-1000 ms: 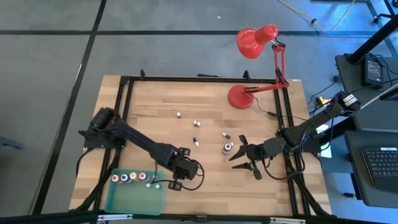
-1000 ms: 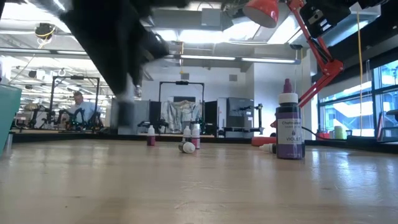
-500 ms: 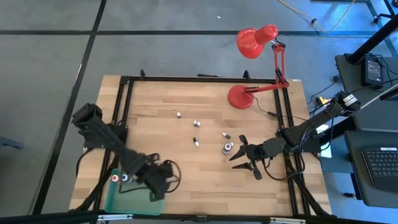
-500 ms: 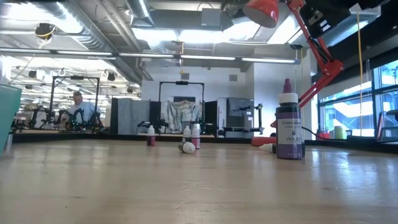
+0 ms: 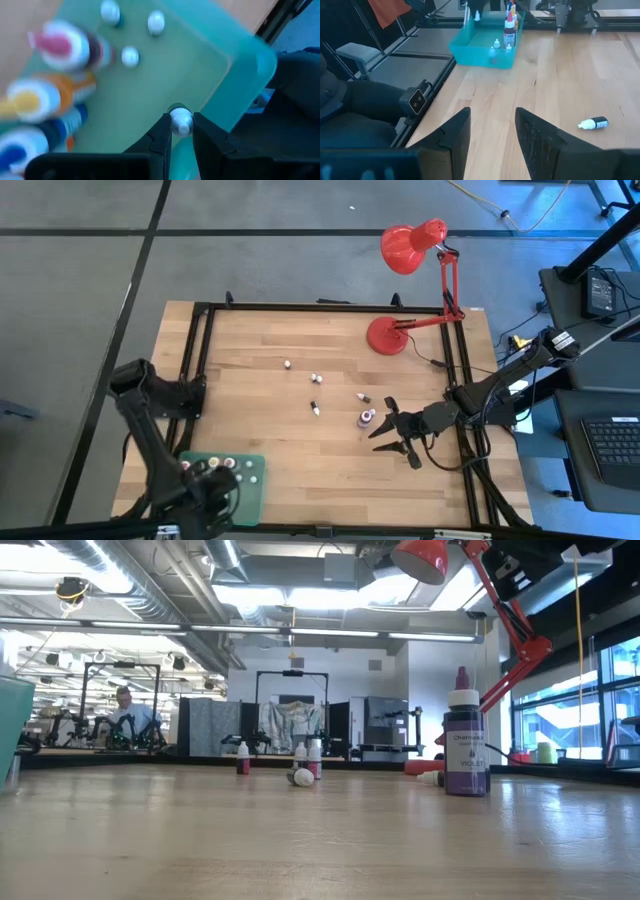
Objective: Pick & Place food coloring
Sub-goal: Put the black food coloring into the blue bin
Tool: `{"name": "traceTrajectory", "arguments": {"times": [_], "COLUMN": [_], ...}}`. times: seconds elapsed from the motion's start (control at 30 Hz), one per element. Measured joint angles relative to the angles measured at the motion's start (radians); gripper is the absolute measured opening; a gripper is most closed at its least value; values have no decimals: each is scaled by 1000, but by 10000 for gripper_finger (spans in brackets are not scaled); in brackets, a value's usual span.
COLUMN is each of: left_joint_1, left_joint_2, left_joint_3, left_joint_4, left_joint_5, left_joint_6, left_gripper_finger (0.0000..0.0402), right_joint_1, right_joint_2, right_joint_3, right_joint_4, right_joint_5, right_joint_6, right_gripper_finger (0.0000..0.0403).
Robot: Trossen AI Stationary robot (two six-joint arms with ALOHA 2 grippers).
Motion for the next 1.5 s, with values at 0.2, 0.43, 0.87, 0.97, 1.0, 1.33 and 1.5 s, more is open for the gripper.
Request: {"name": "traceTrajectory", "arguments": {"times": [0.2,0.43,0.87,0.97,1.0,1.33,1.5], "left_joint_1": [-94,-156,-159,-159,-159,-159,-159], "left_joint_2": [50,126,208,208,208,208,208], "left_joint_3": [0,0,0,0,0,0,0], "left_joint_4": [0,0,1,1,1,1,1], "left_joint_5": [32,72,50,48,45,43,31], "left_joint_6": [-201,-399,-475,-475,-474,-440,-439], "left_gripper_finger": [57,57,70,79,81,84,93], "right_joint_1": [0,0,0,0,0,0,0], "right_joint_2": [0,0,0,0,0,0,0], "right_joint_3": [0,0,0,0,0,0,0], "right_joint_4": [35,37,38,38,37,37,37], "right_joint_5": [1,1,1,1,1,1,1], "right_joint_6": [-3,-1,-35,-34,-34,-34,-31], "right_gripper_finger": [157,157,157,157,157,157,157]}}
